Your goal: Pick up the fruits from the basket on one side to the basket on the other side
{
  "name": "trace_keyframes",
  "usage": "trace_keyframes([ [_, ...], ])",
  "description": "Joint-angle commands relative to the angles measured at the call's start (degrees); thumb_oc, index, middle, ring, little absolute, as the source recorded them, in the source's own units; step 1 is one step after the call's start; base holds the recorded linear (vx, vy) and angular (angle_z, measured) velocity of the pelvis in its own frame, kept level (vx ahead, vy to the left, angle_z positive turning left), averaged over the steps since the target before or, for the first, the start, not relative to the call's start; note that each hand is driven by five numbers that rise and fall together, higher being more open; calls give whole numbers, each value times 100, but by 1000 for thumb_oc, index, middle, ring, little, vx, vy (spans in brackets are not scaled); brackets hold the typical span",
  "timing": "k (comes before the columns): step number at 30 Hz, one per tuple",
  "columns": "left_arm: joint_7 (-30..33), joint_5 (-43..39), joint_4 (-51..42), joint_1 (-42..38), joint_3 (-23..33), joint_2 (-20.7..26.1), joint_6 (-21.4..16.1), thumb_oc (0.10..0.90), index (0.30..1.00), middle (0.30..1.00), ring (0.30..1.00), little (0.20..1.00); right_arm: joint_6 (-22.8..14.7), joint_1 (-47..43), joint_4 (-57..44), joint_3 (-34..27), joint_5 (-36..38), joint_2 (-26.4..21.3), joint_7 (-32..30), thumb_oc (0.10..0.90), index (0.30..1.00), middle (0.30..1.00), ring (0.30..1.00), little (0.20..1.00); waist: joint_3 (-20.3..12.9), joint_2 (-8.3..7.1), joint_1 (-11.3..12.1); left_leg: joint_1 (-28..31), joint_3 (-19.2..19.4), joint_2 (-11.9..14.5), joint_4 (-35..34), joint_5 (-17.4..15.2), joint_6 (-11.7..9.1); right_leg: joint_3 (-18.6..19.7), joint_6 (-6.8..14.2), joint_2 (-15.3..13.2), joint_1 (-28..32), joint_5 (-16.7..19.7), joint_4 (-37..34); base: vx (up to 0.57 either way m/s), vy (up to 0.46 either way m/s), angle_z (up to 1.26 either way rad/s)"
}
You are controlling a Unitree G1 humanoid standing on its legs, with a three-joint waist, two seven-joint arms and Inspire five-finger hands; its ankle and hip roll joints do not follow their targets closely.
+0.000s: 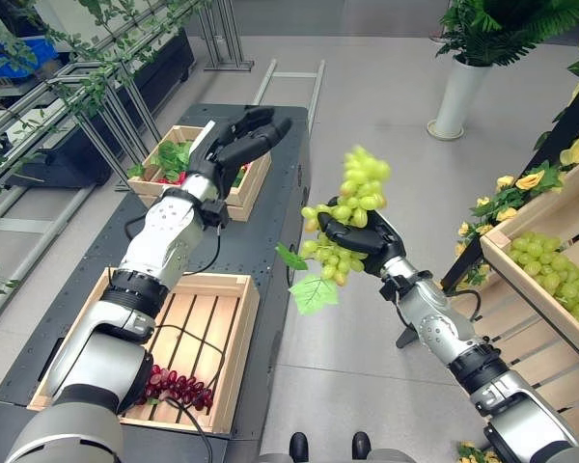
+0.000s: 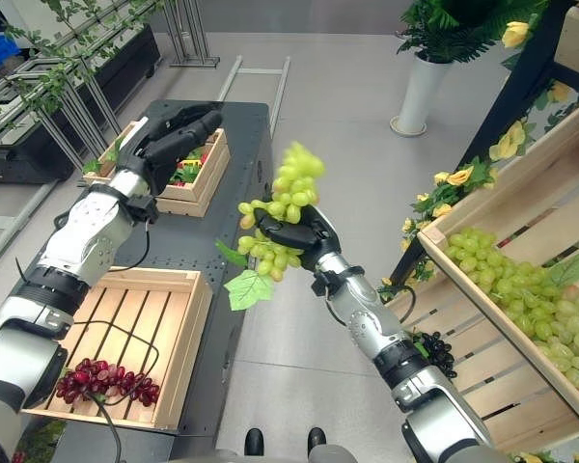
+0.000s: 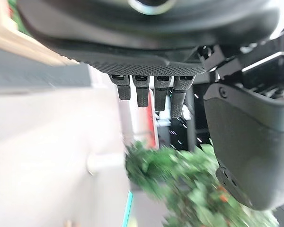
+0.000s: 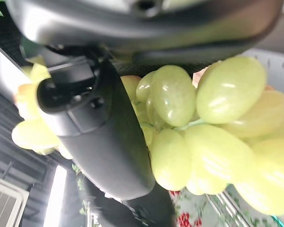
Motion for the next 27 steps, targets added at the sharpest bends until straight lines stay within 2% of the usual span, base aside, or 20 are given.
trace_keyframes([
  [1, 126, 71, 511, -267, 367, 263, -663, 800, 900, 900, 900, 900, -961, -235, -196, -584, -29, 130, 556, 400, 300, 300, 300, 300, -856, 2, -64, -51, 0, -102, 9, -570, -233, -89, -61, 99, -10, -186, 9, 2, 12, -7],
  [7, 148, 6, 824, -44, 594, 262, -711, 800, 900, 900, 900, 900, -948, -103, -179, -720, -223, 13, 637, 400, 300, 300, 300, 300, -829, -16, -142, -42, 62, -87, 9, -578, -238, -39, -64, 115, -27, -173, 9, 2, 11, -7],
  [13, 148, 668, 807, 549, 775, 107, -944, 800, 900, 900, 900, 900, -817, 190, -407, -843, -996, -209, 637, 400, 300, 300, 300, 300, -785, -64, -182, -44, 87, -84, 9, -580, -228, 23, -68, 136, -46, -158, 9, 1, 6, -7],
  [14, 232, 960, 724, 769, 790, 26, -1131, 800, 900, 900, 900, 900, -761, 304, -545, -896, -1151, -301, 675, 400, 300, 300, 300, 300, -758, -93, -188, -49, 86, -85, 9, -580, -219, 38, -69, 144, -57, -148, 9, 0, 0, 0],
  [16, 204, 970, 534, 1082, 832, -104, -1359, 800, 900, 900, 900, 900, -752, 469, -740, -1007, -1240, -402, 713, 400, 300, 300, 300, 300, -739, -128, -183, -57, 74, -88, 9, -581, -207, 58, -70, 156, -68, -141, 9, 0, 0, 0],
  [18, 220, 1366, 147, 1713, 960, -422, -1472, 800, 900, 900, 900, 900, -741, 704, -1039, -1219, -1436, -481, 807, 400, 300, 300, 300, 300, -707, -182, -165, -59, 65, -87, 9, -593, -191, 110, -70, 180, -79, -126, 9, 0, 0, 0],
  [23, 378, 1858, -330, 2667, 982, -951, -1406, 800, 900, 900, 900, 900, -522, 991, -1785, -1565, -1733, -689, 809, 400, 300, 300, 300, 300, -650, -288, -184, -17, 134, -67, 9, -624, -164, 220, -59, 230, -79, -95, 9, 15, 20, -11],
  [27, 252, 1963, -443, 3153, 996, -1192, -1342, 800, 900, 900, 900, 900, -309, 1153, -2302, -1875, -1831, -891, 831, 400, 300, 300, 300, 300, -641, -349, -226, 20, 257, -43, 9, -655, -152, 331, -48, 278, -83, -60, 9, 41, 35, -22],
])
